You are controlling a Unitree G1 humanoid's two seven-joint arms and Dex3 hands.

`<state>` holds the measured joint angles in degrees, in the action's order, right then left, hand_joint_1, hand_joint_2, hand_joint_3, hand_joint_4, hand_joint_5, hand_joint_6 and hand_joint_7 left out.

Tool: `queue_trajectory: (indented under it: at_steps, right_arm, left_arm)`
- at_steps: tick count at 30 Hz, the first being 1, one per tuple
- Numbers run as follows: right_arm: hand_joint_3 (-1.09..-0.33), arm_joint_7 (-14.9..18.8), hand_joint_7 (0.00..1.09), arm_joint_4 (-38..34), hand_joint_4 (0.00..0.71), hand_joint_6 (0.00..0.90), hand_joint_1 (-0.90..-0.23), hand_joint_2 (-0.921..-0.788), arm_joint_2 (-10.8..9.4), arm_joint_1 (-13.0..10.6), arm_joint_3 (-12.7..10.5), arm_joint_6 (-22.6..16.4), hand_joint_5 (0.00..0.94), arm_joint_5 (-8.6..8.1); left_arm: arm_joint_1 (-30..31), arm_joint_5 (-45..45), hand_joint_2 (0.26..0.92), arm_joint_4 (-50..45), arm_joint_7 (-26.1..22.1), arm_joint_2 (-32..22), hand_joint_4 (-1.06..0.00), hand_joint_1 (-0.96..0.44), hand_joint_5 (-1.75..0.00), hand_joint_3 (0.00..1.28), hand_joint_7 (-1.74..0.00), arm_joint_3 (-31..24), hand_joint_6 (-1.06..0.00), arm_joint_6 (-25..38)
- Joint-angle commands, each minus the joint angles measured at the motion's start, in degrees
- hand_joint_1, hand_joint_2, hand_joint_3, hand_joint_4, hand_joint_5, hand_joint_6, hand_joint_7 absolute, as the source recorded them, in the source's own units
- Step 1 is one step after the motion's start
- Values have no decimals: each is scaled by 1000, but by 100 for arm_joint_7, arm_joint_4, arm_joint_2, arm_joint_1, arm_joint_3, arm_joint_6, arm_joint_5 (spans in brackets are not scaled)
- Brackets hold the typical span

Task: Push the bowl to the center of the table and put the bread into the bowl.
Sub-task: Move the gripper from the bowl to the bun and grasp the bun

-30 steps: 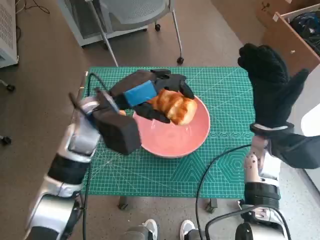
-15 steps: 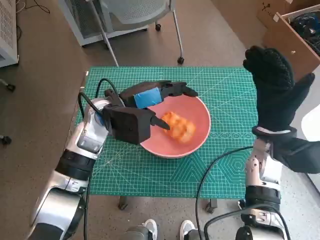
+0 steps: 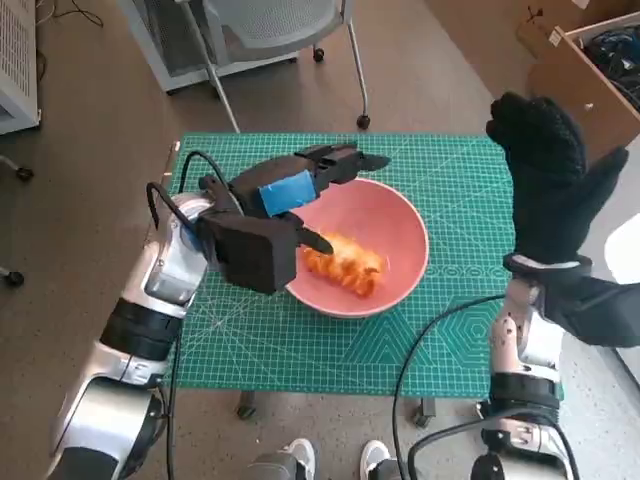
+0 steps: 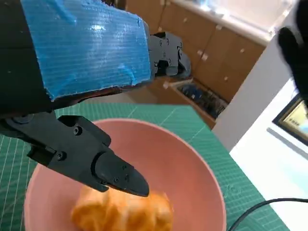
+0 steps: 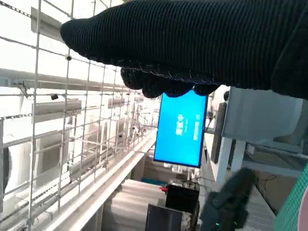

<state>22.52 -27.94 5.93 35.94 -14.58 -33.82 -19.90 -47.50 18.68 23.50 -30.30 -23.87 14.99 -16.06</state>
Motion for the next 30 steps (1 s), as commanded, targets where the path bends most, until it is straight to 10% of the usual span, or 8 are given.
queue_trajectory:
  at_steps: [1,30]
  right_arm:
    - [-744,-58,451,-4,232,68,-627,-921,-39,-114,28,46,1,9]
    - [-743,40,472,-96,239,67,-621,-921,-63,-77,60,109,2,-80]
  left_arm:
    - [222,-184,829,-499,-45,-402,1,-543,1,20,-330,-335,-3,-71]
    - [1127,-76,785,-1359,-183,-1598,-1,-327,0,1,-178,-1049,-136,1265]
